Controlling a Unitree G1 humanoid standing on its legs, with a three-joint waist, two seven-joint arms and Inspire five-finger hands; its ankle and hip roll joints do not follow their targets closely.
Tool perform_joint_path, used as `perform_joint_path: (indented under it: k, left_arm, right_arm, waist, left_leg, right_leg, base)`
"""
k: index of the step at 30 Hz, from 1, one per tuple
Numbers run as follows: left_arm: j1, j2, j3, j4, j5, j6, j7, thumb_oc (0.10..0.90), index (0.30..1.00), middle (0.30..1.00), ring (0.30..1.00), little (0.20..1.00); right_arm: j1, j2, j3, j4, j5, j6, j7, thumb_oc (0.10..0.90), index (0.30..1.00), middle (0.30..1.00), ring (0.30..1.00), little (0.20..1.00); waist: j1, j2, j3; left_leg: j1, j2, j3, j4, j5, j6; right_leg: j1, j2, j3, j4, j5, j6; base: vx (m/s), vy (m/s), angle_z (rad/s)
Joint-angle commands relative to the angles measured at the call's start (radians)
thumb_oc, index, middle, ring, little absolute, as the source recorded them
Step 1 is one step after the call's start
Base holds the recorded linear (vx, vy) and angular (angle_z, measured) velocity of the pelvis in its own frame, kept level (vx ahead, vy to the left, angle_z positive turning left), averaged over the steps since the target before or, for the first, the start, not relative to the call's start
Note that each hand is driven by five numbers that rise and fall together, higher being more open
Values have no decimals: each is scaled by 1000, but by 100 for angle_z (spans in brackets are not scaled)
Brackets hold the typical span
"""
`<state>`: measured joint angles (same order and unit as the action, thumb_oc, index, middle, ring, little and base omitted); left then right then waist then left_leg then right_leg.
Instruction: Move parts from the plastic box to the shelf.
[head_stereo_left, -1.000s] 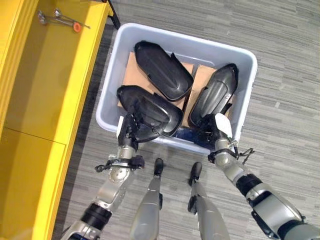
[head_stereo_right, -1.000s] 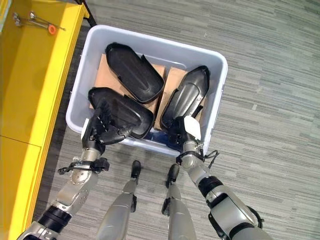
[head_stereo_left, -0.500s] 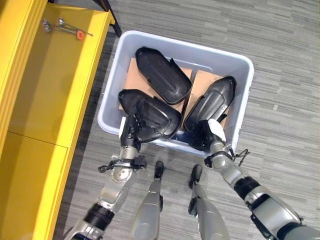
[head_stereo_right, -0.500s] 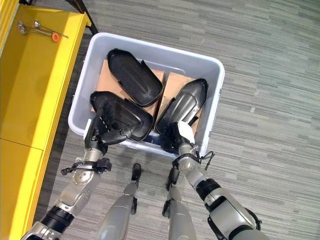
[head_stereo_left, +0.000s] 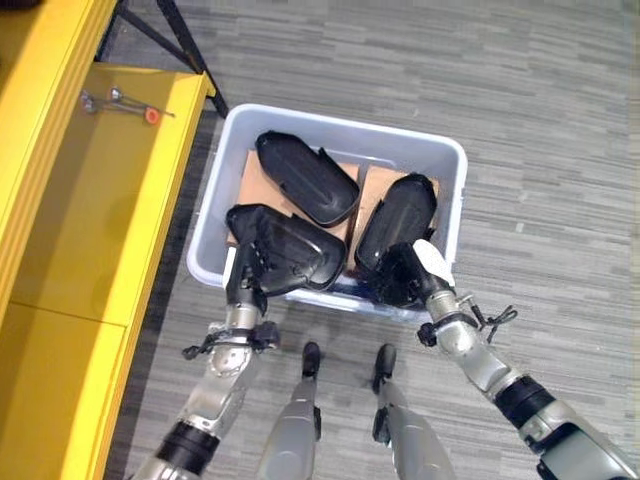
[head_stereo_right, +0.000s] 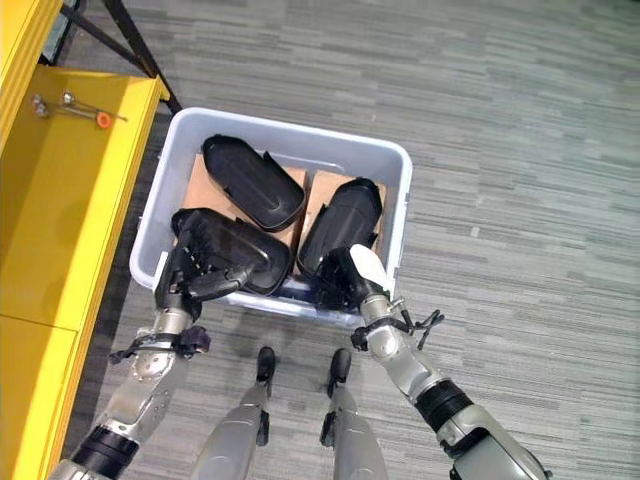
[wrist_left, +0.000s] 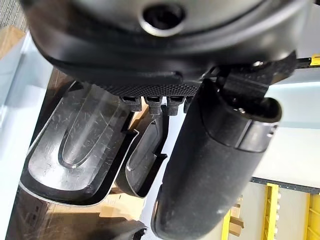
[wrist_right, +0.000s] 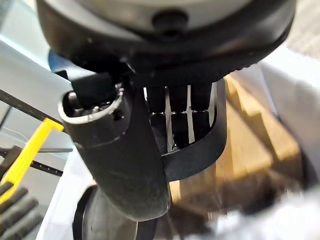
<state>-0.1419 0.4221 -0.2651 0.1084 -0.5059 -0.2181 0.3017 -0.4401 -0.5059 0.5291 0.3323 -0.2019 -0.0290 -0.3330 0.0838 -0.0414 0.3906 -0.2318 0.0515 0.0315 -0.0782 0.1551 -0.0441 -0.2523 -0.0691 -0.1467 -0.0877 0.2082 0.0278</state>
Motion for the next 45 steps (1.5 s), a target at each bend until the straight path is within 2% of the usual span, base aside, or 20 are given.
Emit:
perform_joint_path:
  k: [1, 11, 22, 28, 34, 45]
  left_arm:
    - [-13, 55, -1, -48, 33, -70, -28, 900, 1000, 1000, 1000, 1000]
    - [91, 57, 71, -35, 63, -53, -72, 900, 1000, 1000, 1000, 1000]
    - [154, 40, 104, -33, 86, -37, -85, 900, 1000, 1000, 1000, 1000]
    - [185, 35, 123, -36, 92, -30, -89, 900, 1000, 1000, 1000, 1000]
    - [215, 29, 151, -41, 88, -25, -87, 900, 1000, 1000, 1000, 1000]
    - [259, -7, 155, -26, 67, -8, -100, 900, 1000, 1000, 1000, 1000]
  right_arm:
    - [-1, 24, -42, -71, -62, -106, -42, 400, 300, 300, 300, 300]
    - [49, -80, -106, -291, -131, -148, 24, 400, 300, 300, 300, 300]
    - [85, -114, -148, -447, -118, -175, 64, 400, 300, 300, 300, 300]
    - [92, -122, -158, -493, -108, -183, 78, 400, 300, 300, 300, 300]
    - [94, -123, -158, -512, -93, -183, 95, 400, 300, 300, 300, 300]
    - [120, -147, -172, -504, -63, -187, 95, 400, 300, 300, 300, 300]
  waist:
    - [2, -39, -148]
    - [-7, -42, -242]
    - [-13, -31, -309]
    - [-17, -23, -329]
    - [-14, -10, -333]
    - [-4, 11, -343]
  left_leg:
    - [65, 17, 21, -9, -94, 7]
    - [144, 35, 31, -9, -110, 0]
    - [198, 46, 37, -9, -119, -6]
    - [211, 52, 38, -9, -118, -10]
    - [249, 76, 30, -9, -113, -21]
    - [246, 133, -1, -9, -58, -69]
  right_leg:
    - [65, -115, 5, 0, -50, 130]
    - [137, -107, 6, 0, -72, 130]
    - [190, -100, 7, 0, -89, 127]
    - [207, -96, 8, 1, -97, 123]
    - [234, -78, 5, 46, -145, 103]
    - [279, -22, -28, 29, -181, 68]
  base:
    - [0, 0, 0]
    - [57, -16, -4]
    - [36, -10, 0]
    - [4, -9, 0]
    - [15, -71, 1]
    - [-17, -99, 9]
